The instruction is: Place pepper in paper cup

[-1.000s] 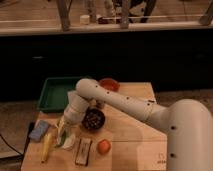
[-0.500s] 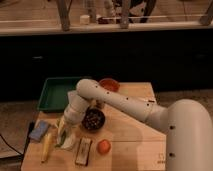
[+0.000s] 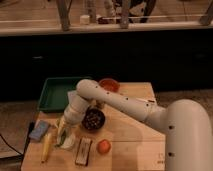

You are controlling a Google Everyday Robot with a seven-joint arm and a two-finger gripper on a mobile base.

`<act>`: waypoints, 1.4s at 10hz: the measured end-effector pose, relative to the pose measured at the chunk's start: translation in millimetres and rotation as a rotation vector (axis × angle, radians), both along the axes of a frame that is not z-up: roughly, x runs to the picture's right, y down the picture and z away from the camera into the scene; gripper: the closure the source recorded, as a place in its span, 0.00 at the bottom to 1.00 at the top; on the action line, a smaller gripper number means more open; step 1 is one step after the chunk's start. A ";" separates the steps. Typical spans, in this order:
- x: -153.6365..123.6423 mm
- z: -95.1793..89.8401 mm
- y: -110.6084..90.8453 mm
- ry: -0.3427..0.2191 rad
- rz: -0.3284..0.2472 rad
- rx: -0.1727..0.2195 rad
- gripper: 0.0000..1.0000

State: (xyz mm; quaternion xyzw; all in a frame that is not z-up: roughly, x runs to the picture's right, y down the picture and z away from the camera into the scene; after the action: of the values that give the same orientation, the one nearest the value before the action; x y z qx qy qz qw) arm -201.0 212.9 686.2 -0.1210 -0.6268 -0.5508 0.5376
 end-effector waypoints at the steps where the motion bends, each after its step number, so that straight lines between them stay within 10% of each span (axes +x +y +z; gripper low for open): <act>1: 0.2 0.2 0.5 0.002 0.002 -0.001 0.96; 7: 16.9 -5.5 1.7 0.080 -0.037 0.015 0.95; 14: 22.9 -8.5 6.4 0.145 -0.101 0.016 0.29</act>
State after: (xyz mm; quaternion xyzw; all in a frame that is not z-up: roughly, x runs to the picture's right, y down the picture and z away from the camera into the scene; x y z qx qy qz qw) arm -178.1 219.3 677.6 -0.1875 -0.5748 -0.5721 0.5542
